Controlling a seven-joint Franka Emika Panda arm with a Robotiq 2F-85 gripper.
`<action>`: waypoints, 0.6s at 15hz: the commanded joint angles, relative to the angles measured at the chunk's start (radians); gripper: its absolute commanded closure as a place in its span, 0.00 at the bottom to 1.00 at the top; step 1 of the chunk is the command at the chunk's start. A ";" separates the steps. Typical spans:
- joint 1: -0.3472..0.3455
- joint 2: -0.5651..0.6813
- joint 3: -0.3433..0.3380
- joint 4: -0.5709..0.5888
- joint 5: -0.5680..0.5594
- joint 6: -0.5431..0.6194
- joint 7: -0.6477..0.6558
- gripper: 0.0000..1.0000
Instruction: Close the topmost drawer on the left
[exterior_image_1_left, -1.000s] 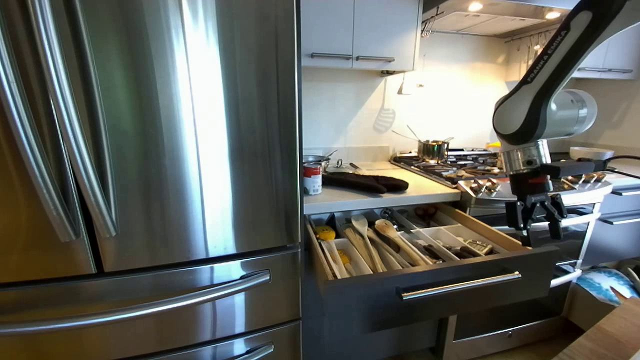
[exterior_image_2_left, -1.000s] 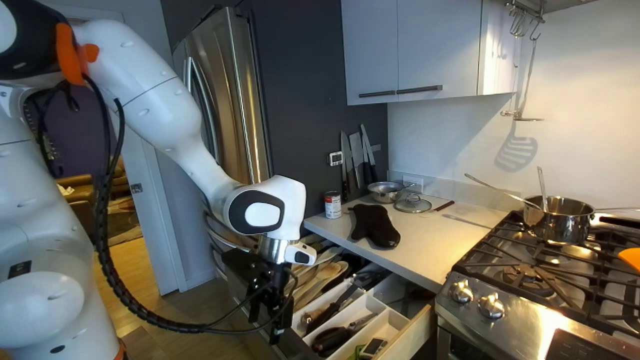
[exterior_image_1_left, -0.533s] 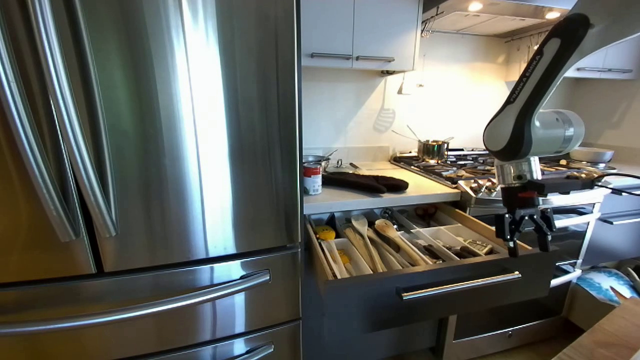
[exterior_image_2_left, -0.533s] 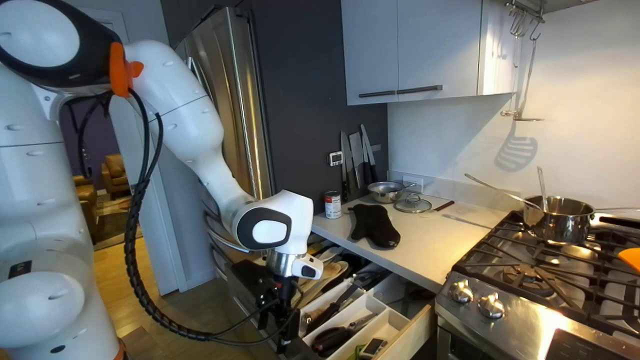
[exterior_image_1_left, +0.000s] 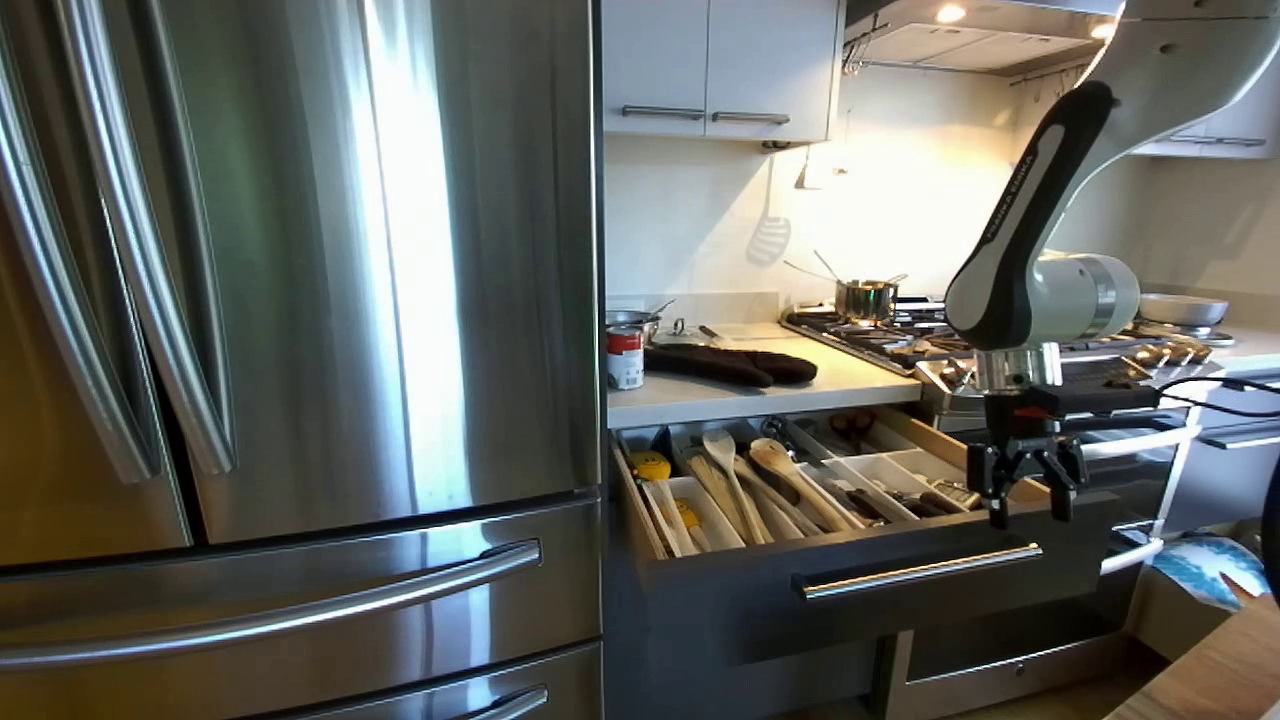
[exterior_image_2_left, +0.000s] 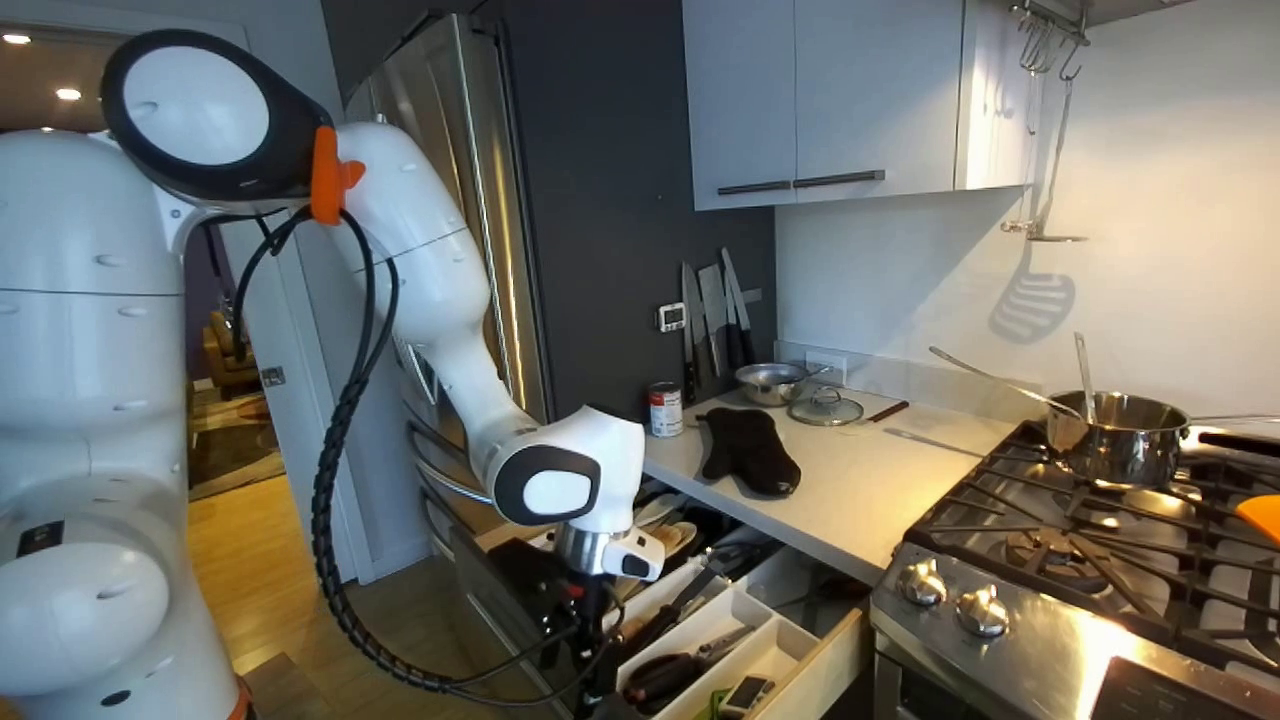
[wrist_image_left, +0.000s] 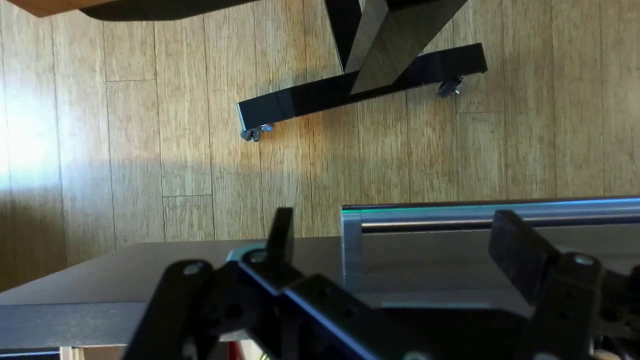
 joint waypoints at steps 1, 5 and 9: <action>-0.013 0.066 0.018 0.038 0.036 0.027 -0.039 0.00; -0.011 0.095 0.019 0.052 0.018 0.111 -0.028 0.00; -0.015 0.110 0.022 0.045 0.021 0.250 -0.029 0.00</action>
